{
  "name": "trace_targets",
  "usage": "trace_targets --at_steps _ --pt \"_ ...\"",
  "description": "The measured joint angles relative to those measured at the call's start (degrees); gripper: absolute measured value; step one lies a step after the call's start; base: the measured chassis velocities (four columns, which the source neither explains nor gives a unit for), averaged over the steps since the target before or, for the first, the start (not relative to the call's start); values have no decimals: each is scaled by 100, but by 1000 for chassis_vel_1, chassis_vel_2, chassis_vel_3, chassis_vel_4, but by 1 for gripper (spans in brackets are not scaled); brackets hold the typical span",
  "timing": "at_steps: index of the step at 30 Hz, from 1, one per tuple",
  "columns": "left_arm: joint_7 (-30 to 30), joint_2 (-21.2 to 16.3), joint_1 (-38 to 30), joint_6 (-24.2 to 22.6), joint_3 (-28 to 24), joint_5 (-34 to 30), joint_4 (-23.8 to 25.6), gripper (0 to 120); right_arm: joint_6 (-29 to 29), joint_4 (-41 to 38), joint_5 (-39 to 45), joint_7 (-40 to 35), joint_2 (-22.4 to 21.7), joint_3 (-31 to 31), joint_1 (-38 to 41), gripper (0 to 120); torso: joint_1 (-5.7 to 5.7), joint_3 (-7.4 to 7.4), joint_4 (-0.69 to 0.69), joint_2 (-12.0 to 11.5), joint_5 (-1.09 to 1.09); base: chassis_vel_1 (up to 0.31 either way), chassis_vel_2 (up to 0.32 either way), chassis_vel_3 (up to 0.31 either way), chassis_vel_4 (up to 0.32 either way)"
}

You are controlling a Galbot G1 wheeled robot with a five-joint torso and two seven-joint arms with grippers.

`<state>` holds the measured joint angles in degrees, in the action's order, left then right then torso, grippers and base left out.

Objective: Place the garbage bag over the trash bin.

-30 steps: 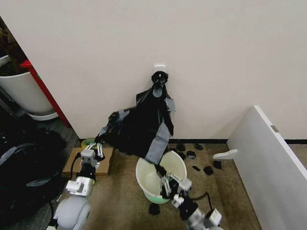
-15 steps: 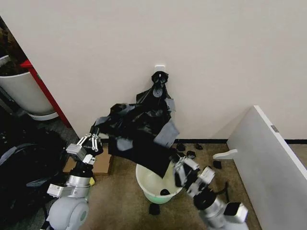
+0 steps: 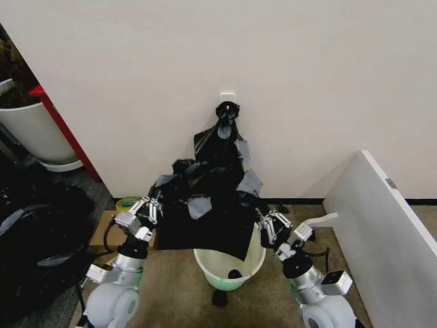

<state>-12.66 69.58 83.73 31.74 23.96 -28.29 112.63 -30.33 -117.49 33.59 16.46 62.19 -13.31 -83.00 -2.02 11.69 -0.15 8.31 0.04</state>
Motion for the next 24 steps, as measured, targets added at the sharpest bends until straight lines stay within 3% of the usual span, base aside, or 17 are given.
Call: trace_targets --at_steps 14,24 --pt "-241 197 0 279 -458 689 -813 0 -192 159 3 146 116 -402 -58 0 0 0 0 0 -1 0 0 0 0" --pt "-260 237 -89 445 -406 1102 -1085 0 -415 701 -381 212 188 -1 -245 0 0 -1 -1 0 -1 0 0 0 0"
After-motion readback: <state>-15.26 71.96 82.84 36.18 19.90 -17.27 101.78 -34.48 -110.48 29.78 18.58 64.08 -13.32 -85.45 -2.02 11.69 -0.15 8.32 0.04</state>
